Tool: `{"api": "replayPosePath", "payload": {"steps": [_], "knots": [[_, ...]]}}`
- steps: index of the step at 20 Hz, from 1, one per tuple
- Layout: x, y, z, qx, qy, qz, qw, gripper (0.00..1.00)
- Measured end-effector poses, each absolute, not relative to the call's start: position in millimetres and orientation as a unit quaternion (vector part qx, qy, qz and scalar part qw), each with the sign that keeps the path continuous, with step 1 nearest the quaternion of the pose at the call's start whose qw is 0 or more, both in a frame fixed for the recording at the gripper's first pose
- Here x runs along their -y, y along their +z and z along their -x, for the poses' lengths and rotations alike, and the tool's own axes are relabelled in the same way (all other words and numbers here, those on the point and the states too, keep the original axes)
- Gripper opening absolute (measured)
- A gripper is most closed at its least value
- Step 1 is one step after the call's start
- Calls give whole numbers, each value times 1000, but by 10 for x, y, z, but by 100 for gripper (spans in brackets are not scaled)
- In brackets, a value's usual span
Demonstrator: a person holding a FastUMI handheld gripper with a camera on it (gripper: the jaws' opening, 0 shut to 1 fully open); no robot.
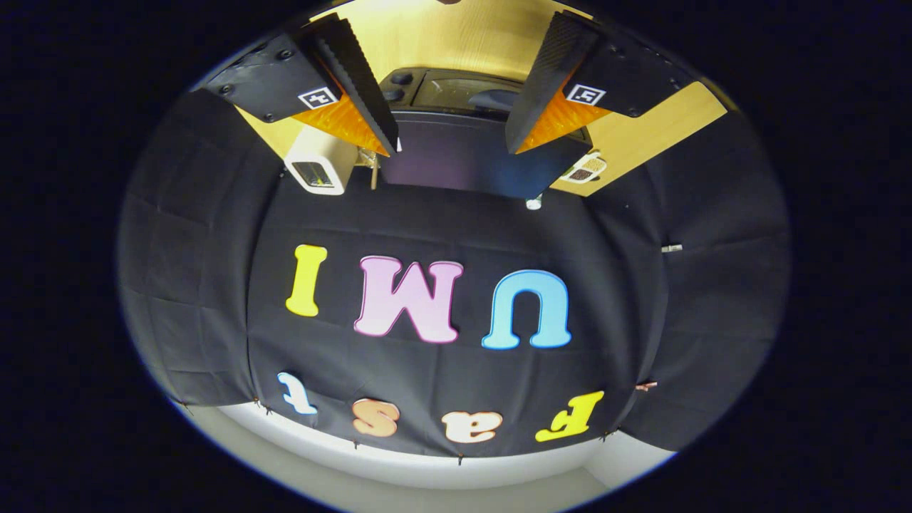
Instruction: Open the toaster oven, put the food inside, and close the toaster oven door.
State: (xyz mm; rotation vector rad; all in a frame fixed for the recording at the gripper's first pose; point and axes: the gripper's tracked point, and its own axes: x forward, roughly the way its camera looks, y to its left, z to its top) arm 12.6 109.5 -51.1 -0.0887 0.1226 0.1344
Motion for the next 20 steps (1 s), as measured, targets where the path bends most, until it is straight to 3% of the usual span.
{"api": "replayPosePath", "payload": {"steps": [10, 20], "knots": [[70, -361, 275, -73, -14, 14, 997, 99], [19, -435, 191, -91, 12, -4, 996, 98]]}}
